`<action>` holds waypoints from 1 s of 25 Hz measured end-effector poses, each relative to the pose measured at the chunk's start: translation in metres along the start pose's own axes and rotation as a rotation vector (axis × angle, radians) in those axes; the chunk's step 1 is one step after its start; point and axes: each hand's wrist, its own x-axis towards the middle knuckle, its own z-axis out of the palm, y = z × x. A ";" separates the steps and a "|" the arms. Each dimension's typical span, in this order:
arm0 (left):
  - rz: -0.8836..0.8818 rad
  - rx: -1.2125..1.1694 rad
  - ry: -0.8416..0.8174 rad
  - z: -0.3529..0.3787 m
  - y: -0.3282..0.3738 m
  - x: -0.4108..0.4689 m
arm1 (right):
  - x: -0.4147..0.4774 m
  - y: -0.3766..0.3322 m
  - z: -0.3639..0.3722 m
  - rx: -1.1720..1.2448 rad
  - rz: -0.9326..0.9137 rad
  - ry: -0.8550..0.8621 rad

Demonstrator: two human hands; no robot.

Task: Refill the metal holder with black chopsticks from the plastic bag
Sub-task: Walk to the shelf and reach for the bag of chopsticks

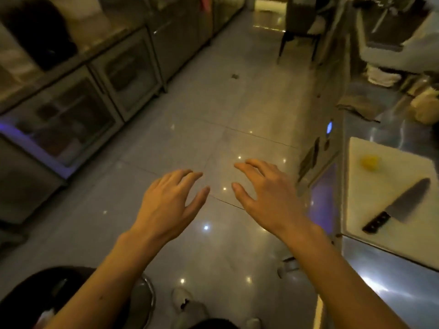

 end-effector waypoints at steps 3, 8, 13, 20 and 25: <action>-0.138 0.025 0.059 -0.022 -0.069 -0.016 | 0.043 -0.059 0.030 0.006 -0.143 -0.029; -0.330 0.056 0.155 -0.061 -0.183 -0.050 | 0.111 -0.174 0.086 0.036 -0.348 -0.074; -0.548 0.083 0.238 -0.085 -0.268 -0.087 | 0.158 -0.276 0.139 0.065 -0.574 -0.164; -0.861 0.109 0.321 -0.094 -0.345 -0.096 | 0.236 -0.368 0.209 0.133 -0.841 -0.265; -1.076 0.166 0.384 -0.110 -0.397 -0.064 | 0.315 -0.420 0.249 0.224 -1.021 -0.356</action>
